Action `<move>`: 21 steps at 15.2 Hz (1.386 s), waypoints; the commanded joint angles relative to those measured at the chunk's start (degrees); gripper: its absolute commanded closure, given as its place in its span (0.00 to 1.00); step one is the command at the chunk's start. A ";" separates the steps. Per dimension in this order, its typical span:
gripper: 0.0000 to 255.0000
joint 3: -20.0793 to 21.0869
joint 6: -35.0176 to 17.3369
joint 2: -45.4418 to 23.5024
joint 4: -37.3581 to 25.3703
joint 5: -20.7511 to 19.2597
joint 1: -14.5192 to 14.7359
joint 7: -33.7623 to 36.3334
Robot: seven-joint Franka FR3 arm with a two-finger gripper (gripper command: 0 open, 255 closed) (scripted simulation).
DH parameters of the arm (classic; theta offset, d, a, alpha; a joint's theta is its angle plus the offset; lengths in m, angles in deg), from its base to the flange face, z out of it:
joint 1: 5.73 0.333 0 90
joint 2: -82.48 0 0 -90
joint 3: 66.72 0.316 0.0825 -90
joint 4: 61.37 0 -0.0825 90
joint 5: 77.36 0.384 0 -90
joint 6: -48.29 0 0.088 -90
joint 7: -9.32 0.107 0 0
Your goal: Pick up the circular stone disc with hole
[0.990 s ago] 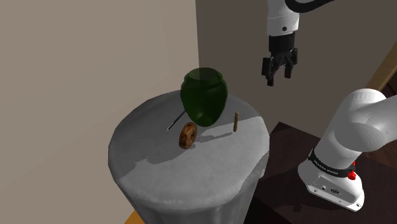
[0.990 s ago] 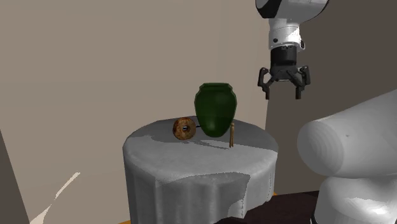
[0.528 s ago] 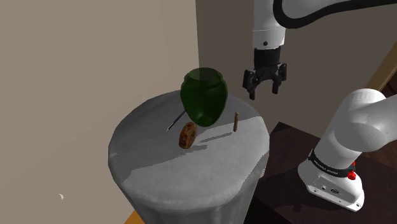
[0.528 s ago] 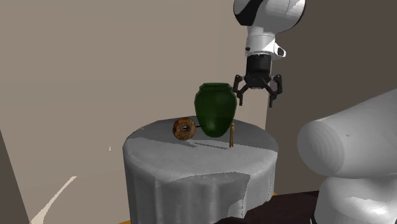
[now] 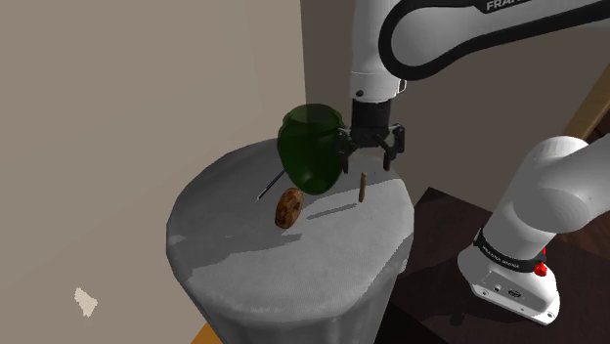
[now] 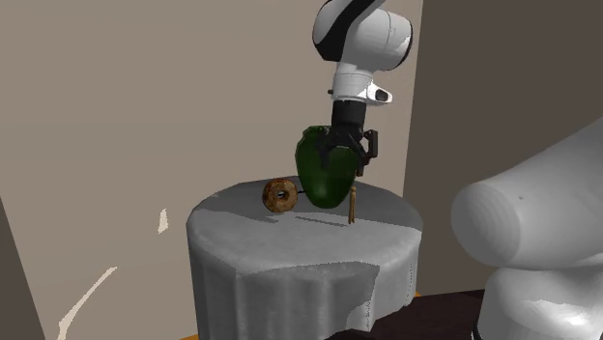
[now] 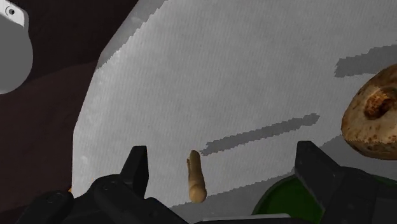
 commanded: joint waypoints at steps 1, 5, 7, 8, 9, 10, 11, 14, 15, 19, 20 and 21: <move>0.00 2.95 -2.69 -2.31 -1.57 1.58 -0.41 5.51; 0.00 8.80 -9.35 -9.28 -5.39 2.45 -2.53 15.50; 0.00 11.73 -12.59 -13.20 -7.75 1.83 -3.96 20.77; 0.00 13.20 -14.17 -15.26 -9.03 1.21 -4.77 23.50; 0.00 14.63 -15.71 -17.40 -10.38 0.35 -5.57 26.34; 0.00 16.04 -17.21 -19.62 -11.79 -0.76 -6.40 29.28; 0.00 17.40 -18.65 -21.93 -13.26 -2.14 -7.23 32.34; 0.00 19.77 -21.85 -26.62 -15.53 -5.44 -8.56 38.15; 0.00 19.89 -22.67 -27.02 -15.05 -5.61 -8.53 38.23; 0.00 20.53 -26.01 -28.81 -13.27 -6.41 -8.61 38.62; 0.00 20.70 -26.85 -29.30 -12.85 -6.66 -8.64 38.75; 0.00 20.80 -27.33 -29.59 -12.61 -6.81 -8.67 38.83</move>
